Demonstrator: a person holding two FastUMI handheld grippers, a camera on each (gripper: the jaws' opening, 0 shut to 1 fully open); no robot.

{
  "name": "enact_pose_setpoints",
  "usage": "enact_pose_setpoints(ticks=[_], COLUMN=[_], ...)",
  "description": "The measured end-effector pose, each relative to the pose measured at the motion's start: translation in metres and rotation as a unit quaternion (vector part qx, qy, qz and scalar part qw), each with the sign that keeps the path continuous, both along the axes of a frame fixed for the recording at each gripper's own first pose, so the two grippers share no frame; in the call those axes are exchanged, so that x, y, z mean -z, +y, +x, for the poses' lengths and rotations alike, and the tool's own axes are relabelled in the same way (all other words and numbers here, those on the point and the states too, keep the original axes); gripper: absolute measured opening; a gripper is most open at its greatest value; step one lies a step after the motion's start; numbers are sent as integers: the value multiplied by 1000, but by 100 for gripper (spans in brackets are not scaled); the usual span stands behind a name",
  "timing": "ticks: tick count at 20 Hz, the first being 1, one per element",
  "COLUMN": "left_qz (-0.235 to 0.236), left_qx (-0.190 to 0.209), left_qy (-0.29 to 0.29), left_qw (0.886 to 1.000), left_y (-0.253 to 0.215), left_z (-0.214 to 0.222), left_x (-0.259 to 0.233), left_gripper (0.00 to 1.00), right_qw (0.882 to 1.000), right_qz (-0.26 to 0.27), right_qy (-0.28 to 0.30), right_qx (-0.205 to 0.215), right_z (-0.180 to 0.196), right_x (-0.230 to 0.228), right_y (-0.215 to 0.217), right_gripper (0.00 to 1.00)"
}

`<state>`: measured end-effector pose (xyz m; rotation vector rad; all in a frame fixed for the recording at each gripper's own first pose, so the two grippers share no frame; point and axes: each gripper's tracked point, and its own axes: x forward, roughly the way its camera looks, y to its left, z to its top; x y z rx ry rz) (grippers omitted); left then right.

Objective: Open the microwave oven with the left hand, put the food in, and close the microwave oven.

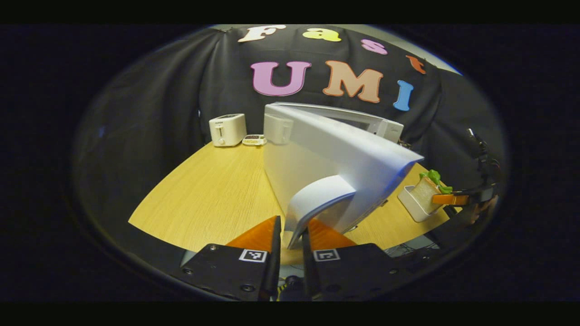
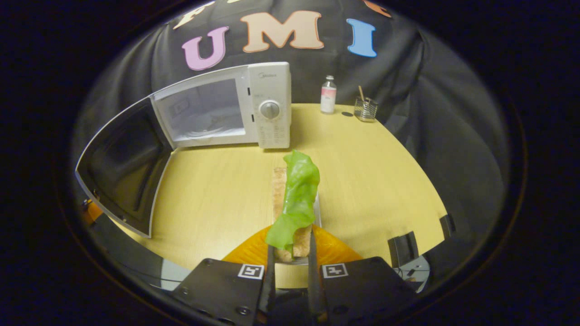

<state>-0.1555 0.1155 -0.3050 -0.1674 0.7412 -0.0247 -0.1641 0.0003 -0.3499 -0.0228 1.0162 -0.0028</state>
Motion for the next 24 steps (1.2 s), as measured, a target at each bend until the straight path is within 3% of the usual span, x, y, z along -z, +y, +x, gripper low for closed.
enact_pose_setpoints(ticks=[1, 2, 3, 4, 6, 7, 9, 10, 12, 13, 14, 15, 16, 18, 21, 23, 24], left_qz=[-3, -16, -21, -23, -8, 3, 21, 32, 49, 52, 53, 51, 46, 39, 60, 65, 62], left_qx=[-9, -13, -18, -17, -18, -26, -34, -29, -15, -7, -1, 2, 2, 1, -2, -8, -10], left_qy=[15, 16, 14, 14, 15, 14, 21, 17, 12, 4, -3, -10, -13, -12, -16, -21, -19], left_qw=[1000, 1000, 1000, 1000, 1000, 1000, 999, 999, 999, 999, 999, 999, 999, 999, 998, 998, 998], left_y=[5, 5, 7, 8, 15, 24, 35, 37, 41, 41, 40, 40, 38, 37, 48, 55, 58], left_z=[-2, -4, -4, -6, -7, -6, -9, -10, -14, -14, -15, -18, -22, -29, -39, -46, -49], left_x=[8, 8, 7, 6, 5, 4, 6, 3, -1, -6, -11, -15, -19, -24, -32, -39, -41], left_gripper=[36, 49, 61, 65, 70, 75, 96, 100, 100, 100, 98, 99, 99, 98, 99, 98, 98], right_qw=[1000, 1000, 1000, 1000, 999, 999, 999, 998, 997, 996, 996, 995, 995, 994, 985, 965, 949], right_qz=[-3, -2, -1, -5, -11, -12, -10, -16, -25, -22, -14, -3, 13, 75, 170, 253, 296], right_qy=[-2, -5, -9, -13, -23, -28, -35, -40, -53, -60, -67, -70, -69, -54, -38, -23, -12], right_qx=[-2, -6, -10, -15, -21, -23, -35, -42, -54, -58, -62, -66, -70, -59, 0, 65, 106], right_z=[2, 4, 6, 8, 13, 15, 24, 30, 40, 46, 53, 58, 65, 78, 114, 138, 147], right_x=[-1, -5, -8, -13, -23, -28, -38, -44, -58, -66, -72, -76, -79, -77, -69, -59, -52], right_y=[0, 3, 6, 7, 8, 10, 15, 17, 20, 25, 34, 44, 57, 86, 126, 162, 181], right_gripper=[27, 32, 27, 32, 32, 27, 27, 27, 27, 32, 27, 32, 27, 32, 28, 27, 31])
